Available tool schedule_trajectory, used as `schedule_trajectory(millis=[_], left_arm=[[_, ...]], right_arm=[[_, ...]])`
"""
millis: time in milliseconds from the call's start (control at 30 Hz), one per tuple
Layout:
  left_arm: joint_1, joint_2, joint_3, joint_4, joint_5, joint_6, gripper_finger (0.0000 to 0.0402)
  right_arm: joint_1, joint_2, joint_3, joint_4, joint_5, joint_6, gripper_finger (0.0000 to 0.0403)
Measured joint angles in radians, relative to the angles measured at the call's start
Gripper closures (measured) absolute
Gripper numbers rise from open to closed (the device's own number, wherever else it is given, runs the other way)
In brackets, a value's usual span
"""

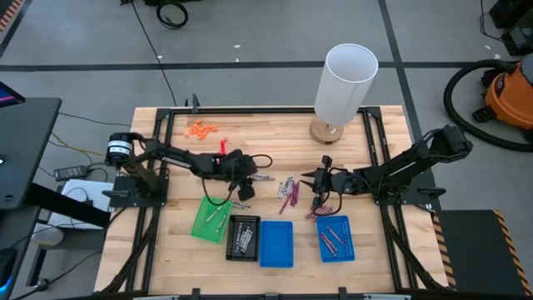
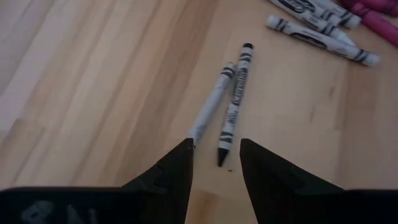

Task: Sort crayons
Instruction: Put the black crayon into the black bin

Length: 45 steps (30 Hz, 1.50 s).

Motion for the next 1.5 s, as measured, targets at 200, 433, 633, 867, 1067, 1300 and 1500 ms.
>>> schedule_trajectory(millis=[200, 433, 633, 867, 1067, 1300, 1500], left_arm=[[-0.018, 0.000, 0.000, -0.002, 0.000, 0.000, 0.0260], [-0.016, 0.000, 0.000, -0.006, 0.000, -0.002, 0.0260], [-0.016, 0.000, 0.000, -0.006, 0.000, -0.054, 0.0260], [-0.017, 0.000, 0.000, -0.009, 0.000, -0.083, 0.0260], [-0.017, 0.000, 0.000, -0.019, 0.000, -0.083, 0.0260], [-0.017, 0.000, 0.000, -0.045, 0.000, -0.085, 0.0259], [-0.017, -0.006, 0.001, -0.065, -0.036, -0.075, 0.0259]], right_arm=[[0.000, 0.000, 0.000, 0.000, 0.002, -0.009, 0.0298], [0.000, 0.000, 0.000, 0.000, 0.002, -0.011, 0.0298], [0.000, 0.000, 0.000, 0.000, 0.000, -0.010, 0.0298], [0.000, 0.000, 0.000, 0.000, -0.003, -0.005, 0.0298], [0.000, 0.000, 0.000, 0.000, -0.003, -0.005, 0.0298], [0.000, 0.000, 0.000, 0.000, -0.003, -0.005, 0.0298], [0.000, 0.000, 0.000, 0.000, -0.004, -0.004, 0.0298]])
